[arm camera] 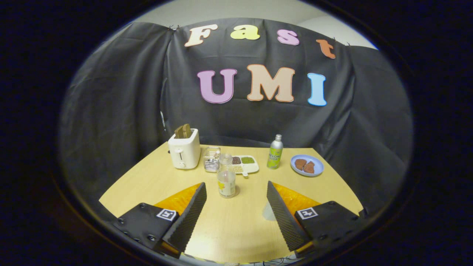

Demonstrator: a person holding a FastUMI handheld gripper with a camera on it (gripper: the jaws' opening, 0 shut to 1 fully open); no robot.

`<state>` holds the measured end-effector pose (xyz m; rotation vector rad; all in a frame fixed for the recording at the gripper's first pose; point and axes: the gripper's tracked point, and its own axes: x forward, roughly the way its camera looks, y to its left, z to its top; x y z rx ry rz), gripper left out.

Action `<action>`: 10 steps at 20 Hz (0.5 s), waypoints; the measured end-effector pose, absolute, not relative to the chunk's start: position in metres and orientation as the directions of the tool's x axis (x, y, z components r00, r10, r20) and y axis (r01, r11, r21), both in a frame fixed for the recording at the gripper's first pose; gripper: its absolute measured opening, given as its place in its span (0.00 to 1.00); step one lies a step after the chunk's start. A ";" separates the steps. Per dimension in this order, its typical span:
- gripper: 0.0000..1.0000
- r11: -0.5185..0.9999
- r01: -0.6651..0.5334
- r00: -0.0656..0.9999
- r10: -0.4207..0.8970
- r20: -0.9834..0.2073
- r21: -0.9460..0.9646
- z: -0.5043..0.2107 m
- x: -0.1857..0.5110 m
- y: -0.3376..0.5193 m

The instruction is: Take the bottle from table, then pour the juice into the cup, finally place the bottle on the coaster

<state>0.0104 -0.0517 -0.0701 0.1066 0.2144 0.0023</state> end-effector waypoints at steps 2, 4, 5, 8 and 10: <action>1.00 0.994 0.022 0.977 0.001 -0.212 0.105 -0.070 0.008 -0.061; 1.00 0.994 0.031 0.977 -0.008 -0.213 0.107 -0.070 0.005 -0.068; 1.00 0.993 0.037 0.977 -0.013 -0.213 0.108 -0.070 0.003 -0.070; 1.00 0.992 0.051 0.978 -0.026 -0.209 0.114 -0.067 -0.002 -0.077; 1.00 0.991 0.052 0.978 -0.026 -0.205 0.124 -0.065 -0.006 -0.079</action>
